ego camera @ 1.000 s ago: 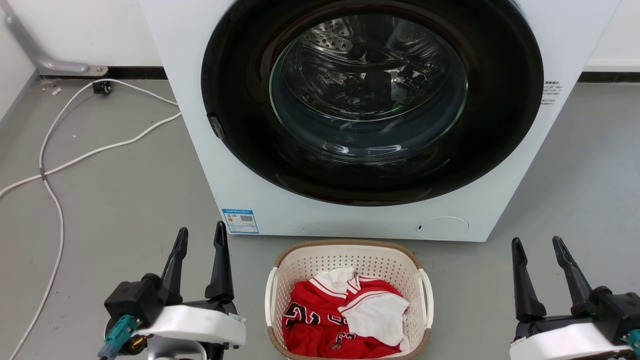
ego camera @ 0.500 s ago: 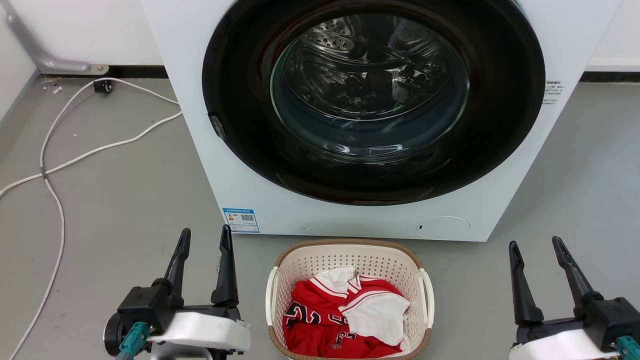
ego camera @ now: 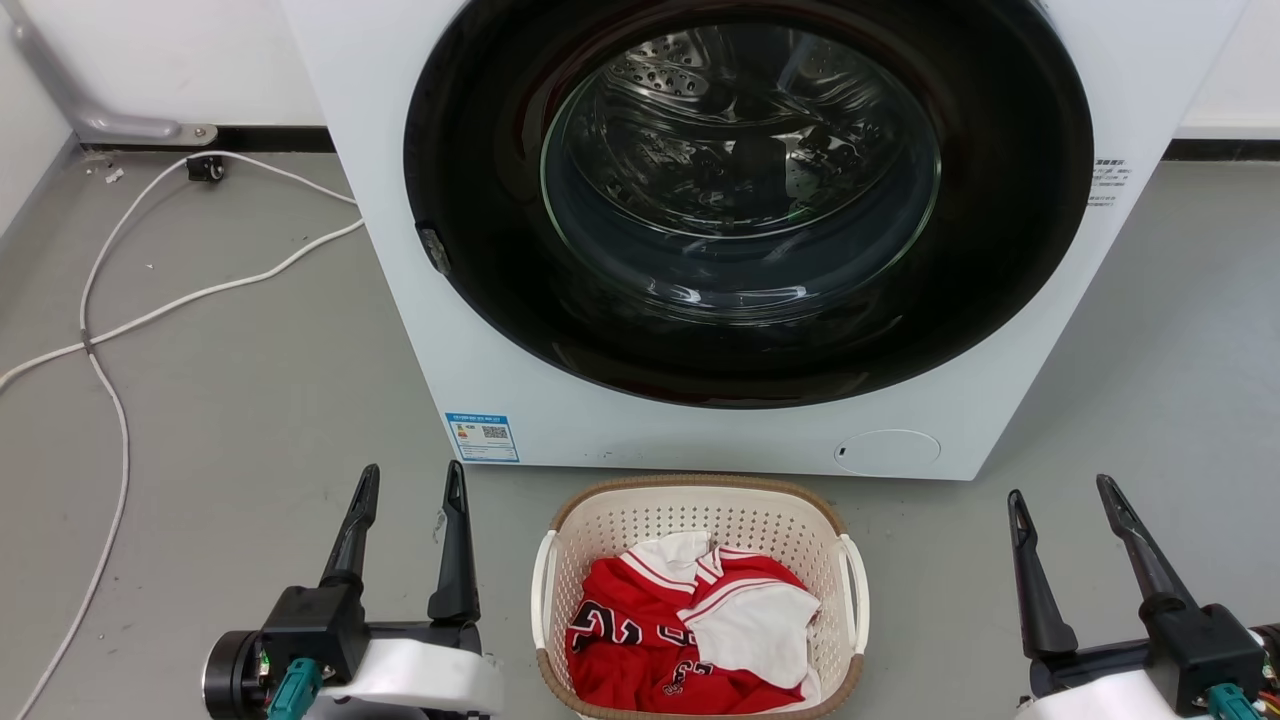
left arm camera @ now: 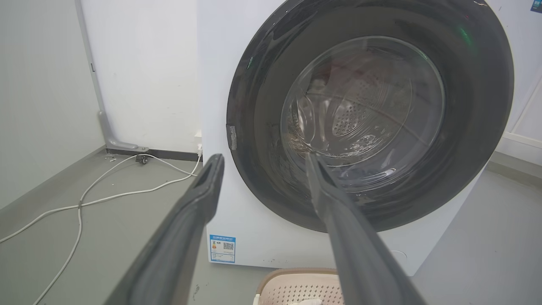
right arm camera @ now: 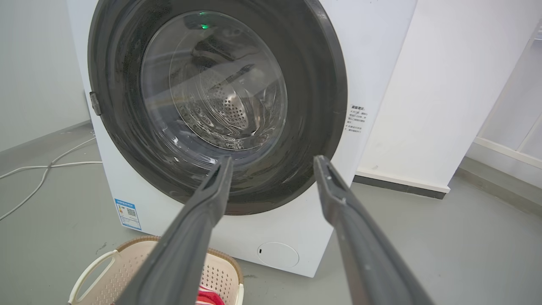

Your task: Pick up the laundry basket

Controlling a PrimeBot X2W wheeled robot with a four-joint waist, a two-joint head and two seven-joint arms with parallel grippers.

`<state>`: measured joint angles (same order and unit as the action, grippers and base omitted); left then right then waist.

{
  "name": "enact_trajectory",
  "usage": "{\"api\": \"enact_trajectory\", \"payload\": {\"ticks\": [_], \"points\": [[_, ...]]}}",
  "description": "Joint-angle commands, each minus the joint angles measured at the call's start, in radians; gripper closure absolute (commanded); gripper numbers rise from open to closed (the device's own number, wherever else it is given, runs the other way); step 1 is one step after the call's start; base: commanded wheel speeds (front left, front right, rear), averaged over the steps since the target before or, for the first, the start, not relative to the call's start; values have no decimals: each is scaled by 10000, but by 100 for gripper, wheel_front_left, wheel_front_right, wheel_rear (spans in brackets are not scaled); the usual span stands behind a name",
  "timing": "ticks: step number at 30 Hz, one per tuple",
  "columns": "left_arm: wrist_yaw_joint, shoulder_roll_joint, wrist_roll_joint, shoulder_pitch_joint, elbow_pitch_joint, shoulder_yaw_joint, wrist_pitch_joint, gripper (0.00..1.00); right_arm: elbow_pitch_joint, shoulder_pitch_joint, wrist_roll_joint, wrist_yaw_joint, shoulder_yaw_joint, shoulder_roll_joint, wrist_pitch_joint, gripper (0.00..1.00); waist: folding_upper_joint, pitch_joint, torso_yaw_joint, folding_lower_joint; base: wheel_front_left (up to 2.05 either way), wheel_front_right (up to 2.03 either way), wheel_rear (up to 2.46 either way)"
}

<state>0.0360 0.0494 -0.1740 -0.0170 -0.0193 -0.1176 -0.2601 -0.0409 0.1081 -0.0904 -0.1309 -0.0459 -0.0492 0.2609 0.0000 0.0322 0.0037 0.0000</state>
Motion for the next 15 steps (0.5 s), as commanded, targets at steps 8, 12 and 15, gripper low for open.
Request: {"api": "enact_trajectory", "payload": {"ticks": [8, 12, 15], "points": [[165, 14, 191, -115, -49, 42, -57, 0, 20, 135, -93, 3, 22, -19, 49, 0, 0, 16, -27, 0, 0, 0, 0], [213, 14, 287, -130, -153, 24, -57, 0, 64, 153, -117, 5, 23, -19, 49, 0, 0, 13, -44, 0, 0, 0, 0], [279, 14, 354, -128, -208, -5, -57, 0, 92, 163, -132, 5, 9, -19, 49, 0, 0, 13, -43, 0, 0, 0, 0]]}}
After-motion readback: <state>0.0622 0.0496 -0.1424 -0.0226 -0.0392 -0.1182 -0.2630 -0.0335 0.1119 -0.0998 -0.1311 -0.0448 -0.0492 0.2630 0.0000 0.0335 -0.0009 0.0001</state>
